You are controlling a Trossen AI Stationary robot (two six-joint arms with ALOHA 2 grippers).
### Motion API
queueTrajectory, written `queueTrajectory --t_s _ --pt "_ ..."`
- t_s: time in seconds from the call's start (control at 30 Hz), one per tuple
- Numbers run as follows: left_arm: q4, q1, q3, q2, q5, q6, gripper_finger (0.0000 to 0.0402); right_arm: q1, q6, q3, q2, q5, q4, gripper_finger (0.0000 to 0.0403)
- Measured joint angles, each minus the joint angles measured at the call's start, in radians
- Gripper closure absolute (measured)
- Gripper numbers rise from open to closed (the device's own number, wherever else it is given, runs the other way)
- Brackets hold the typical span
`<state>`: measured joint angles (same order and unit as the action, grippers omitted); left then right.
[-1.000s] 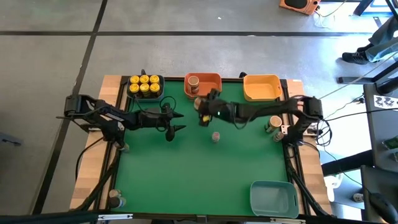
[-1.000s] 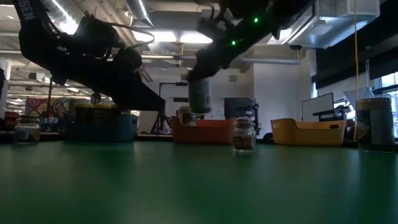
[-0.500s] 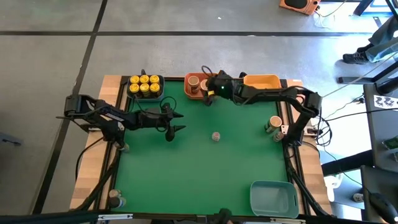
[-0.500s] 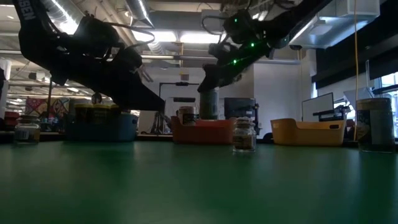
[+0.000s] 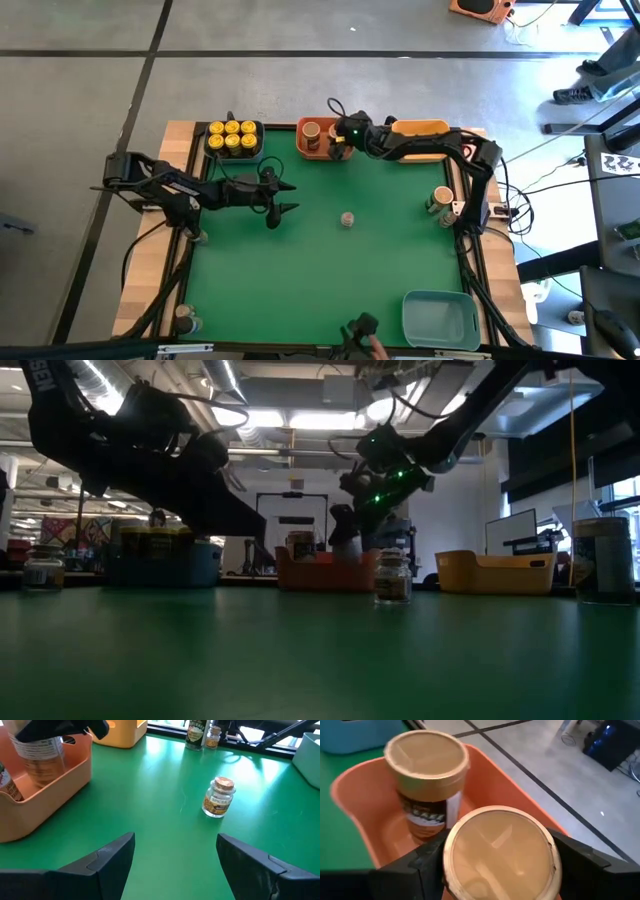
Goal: Sort spices by type
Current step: Put the gold seasoning bottle into the orange bin
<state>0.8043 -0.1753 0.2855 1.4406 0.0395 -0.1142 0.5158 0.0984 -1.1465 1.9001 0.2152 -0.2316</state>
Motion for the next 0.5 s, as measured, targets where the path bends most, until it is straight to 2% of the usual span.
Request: queueTrajectory --t_s 0.27,0.5 --pt "0.008 0.005 0.0 0.0 0.0 0.01 0.0123 0.01 -0.019 0.0 0.002 0.041 -0.003 0.0122" --pt "0.0 0.018 0.0 0.0 0.002 0.008 0.0123 0.015 -0.019 0.0 0.001 0.037 0.004 0.0083"
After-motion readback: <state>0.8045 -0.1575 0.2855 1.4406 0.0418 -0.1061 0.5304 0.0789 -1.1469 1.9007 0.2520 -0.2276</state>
